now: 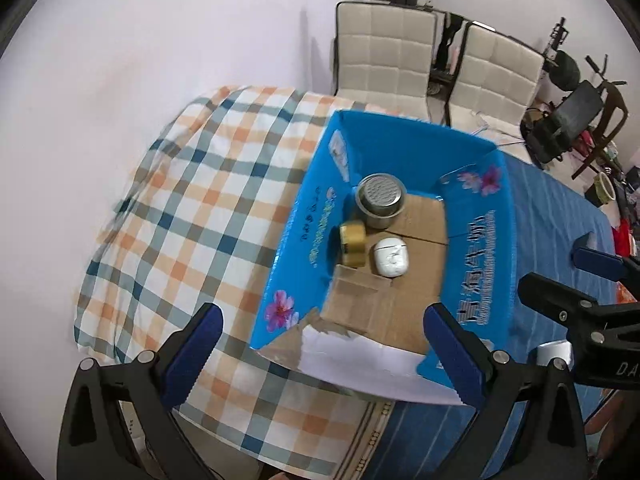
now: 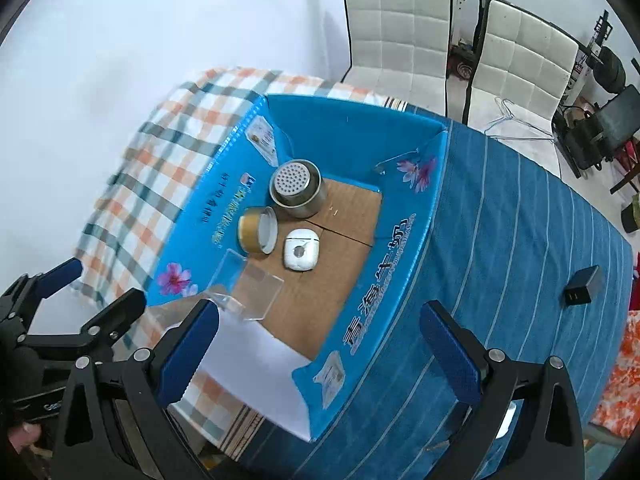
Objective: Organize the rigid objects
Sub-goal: 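Open both tools to release the cube and earbud case, then withdraw, then grasp the white tape roll with the left tool while the right tool grasps the black car key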
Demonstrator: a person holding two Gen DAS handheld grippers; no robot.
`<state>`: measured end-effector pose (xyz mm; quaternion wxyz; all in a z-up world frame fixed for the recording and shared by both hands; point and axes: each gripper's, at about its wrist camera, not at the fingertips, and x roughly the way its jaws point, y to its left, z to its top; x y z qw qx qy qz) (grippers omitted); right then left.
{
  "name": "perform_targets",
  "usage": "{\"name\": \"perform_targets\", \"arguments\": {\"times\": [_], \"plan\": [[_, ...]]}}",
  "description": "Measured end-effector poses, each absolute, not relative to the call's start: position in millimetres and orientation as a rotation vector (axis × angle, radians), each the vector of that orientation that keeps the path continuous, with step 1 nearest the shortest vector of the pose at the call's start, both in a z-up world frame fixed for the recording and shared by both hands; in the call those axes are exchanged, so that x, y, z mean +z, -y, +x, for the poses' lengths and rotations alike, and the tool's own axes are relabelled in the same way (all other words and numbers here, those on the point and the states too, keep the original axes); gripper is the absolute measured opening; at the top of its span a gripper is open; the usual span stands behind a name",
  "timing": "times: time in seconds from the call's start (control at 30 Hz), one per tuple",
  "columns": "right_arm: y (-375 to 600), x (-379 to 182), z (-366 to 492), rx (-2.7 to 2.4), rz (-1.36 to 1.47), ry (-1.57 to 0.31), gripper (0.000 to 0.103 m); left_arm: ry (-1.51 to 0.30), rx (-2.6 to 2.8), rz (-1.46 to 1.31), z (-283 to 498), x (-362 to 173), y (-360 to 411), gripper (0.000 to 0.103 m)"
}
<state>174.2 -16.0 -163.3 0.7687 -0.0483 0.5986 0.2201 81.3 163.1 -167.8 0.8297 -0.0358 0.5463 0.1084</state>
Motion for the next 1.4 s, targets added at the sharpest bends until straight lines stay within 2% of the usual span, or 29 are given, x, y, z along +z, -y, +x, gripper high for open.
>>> {"name": "perform_targets", "arguments": {"times": [0.3, 0.5, 0.63, 0.8, 0.93, 1.03, 1.17, 1.23, 1.27, 1.33, 1.4], "plan": [[78.7, -122.5, 153.8, 0.456, 0.035, -1.242, 0.102, -1.119, 0.123, -0.027, 80.5, -140.9, -108.3, 0.103], [167.6, -134.2, 154.1, 0.303, 0.182, -1.273, 0.102, -1.138, -0.056, 0.060, 94.2, -157.9, -33.0, 0.103], [232.5, -166.4, 144.1, 0.170, 0.297, -1.339, 0.102, -1.204, -0.172, 0.133, 103.2, -192.9, 22.5, 0.103], [299.8, -234.8, 109.3, 0.016, 0.422, -1.452, 0.102, -1.279, -0.248, 0.254, 104.9, -242.3, 82.1, 0.103], [322.5, -303.5, 83.1, -0.055, 0.515, -1.575, 0.102, -1.369, -0.247, 0.333, 98.9, -286.2, 100.9, 0.103], [321.7, -334.8, 73.6, -0.066, 0.577, -1.619, 0.099, -1.414, -0.235, 0.365, 92.4, -308.5, 101.9, 0.103], [303.8, -357.6, 74.3, -0.086, 0.539, -1.623, 0.077, -1.437, -0.206, 0.383, 87.7, -320.8, 97.6, 0.103], [290.6, -362.7, 75.3, -0.115, 0.474, -1.615, 0.073, -1.434, -0.202, 0.387, 86.2, -321.9, 98.2, 0.103], [282.3, -362.8, 75.7, -0.113, 0.426, -1.598, 0.067, -1.433, -0.196, 0.396, 85.5, -322.4, 99.4, 0.103], [271.6, -363.9, 74.5, -0.148, 0.333, -1.592, 0.051, -1.440, -0.200, 0.403, 84.8, -322.3, 101.9, 0.103], [271.1, -364.0, 71.0, -0.127, 0.334, -1.582, 0.028, -1.421, -0.214, 0.402, 83.1, -317.2, 107.1, 0.103]]}}
